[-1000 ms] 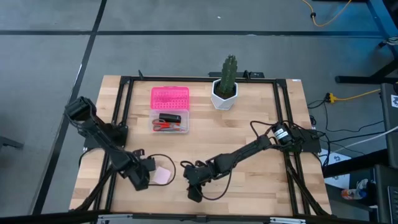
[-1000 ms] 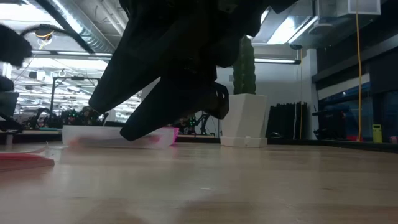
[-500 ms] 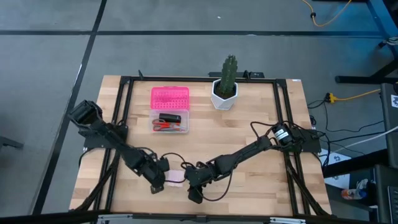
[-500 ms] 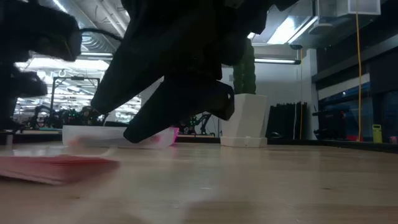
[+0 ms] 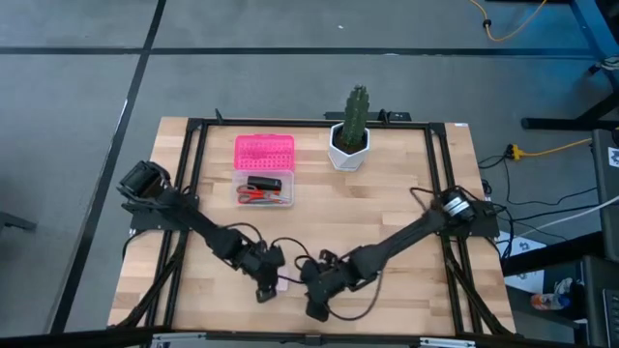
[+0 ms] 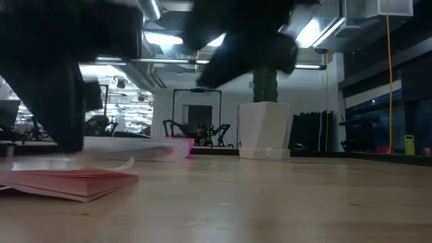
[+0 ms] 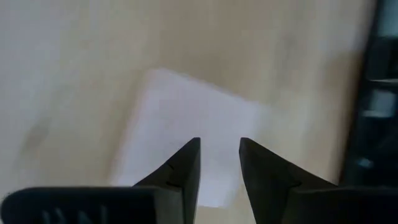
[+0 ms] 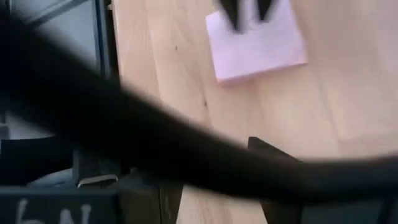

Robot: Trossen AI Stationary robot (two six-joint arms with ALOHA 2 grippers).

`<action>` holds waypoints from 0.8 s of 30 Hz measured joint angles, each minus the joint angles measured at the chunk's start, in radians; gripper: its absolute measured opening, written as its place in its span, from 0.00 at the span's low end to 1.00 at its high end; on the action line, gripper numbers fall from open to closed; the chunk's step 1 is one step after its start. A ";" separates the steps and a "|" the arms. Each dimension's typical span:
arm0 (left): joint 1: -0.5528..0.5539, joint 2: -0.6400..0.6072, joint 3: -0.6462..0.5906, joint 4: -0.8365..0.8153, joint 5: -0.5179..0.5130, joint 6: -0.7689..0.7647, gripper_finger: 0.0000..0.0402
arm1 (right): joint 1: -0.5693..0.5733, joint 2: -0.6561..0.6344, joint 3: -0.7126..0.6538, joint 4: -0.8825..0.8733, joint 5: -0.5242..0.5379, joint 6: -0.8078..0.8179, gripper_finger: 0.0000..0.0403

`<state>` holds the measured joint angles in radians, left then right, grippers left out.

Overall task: Pack school essentials
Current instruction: Put the pink sticky note into the supply box

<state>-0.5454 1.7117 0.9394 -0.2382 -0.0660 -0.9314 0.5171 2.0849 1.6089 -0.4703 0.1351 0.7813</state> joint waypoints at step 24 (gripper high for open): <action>0.098 0.236 0.151 0.010 -0.286 -0.449 0.26 | 0.143 -0.354 0.000 -0.366 0.514 0.189 0.43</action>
<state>-0.4475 1.9479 1.0903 -0.2286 -0.3515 -1.3808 0.6598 1.7306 1.6086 -0.8362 0.6492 0.9699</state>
